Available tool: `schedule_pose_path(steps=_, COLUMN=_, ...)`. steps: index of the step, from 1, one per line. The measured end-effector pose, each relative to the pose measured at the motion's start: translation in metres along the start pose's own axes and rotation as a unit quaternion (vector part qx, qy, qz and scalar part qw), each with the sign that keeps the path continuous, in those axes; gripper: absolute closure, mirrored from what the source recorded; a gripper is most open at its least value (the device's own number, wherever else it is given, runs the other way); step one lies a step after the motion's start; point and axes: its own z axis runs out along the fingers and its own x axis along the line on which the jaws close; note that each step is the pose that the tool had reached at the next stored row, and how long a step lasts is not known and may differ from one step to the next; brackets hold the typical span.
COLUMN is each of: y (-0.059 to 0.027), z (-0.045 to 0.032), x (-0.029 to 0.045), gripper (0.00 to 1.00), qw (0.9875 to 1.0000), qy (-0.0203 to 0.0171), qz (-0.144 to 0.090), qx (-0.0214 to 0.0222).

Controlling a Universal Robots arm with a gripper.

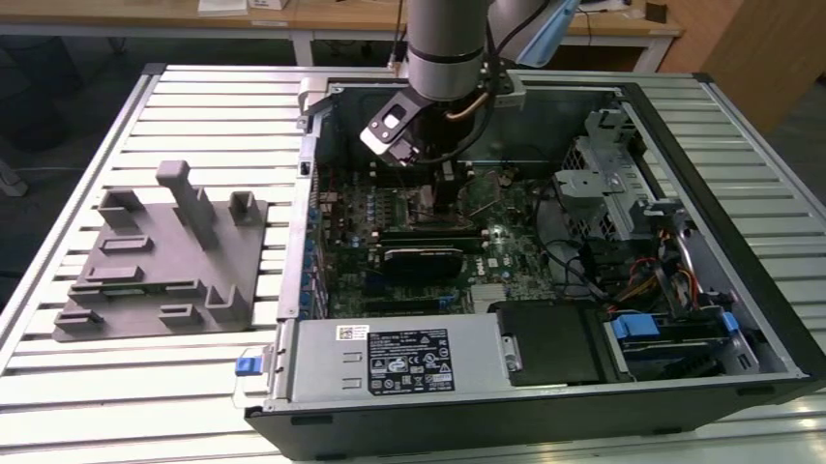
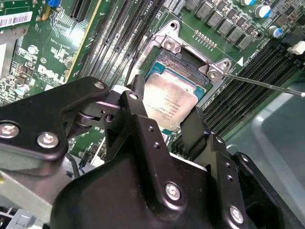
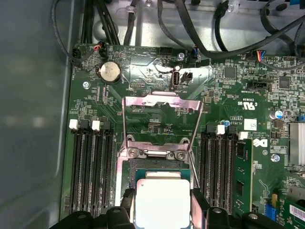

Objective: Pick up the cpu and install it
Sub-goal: 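Place the cpu into insertion slot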

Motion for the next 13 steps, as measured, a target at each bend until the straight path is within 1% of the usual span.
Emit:
schedule_pose_path(steps=8, y=-0.0003, z=0.0050, x=0.0001, gripper=0.45, qw=1.0000, qy=-0.0001, qz=0.001, qx=0.0000)
schedule_pose_path(steps=13, y=-0.0003, z=0.0058, x=0.0001, gripper=0.45, qw=1.0000, qy=-0.0001, qz=0.001, qx=0.0000)
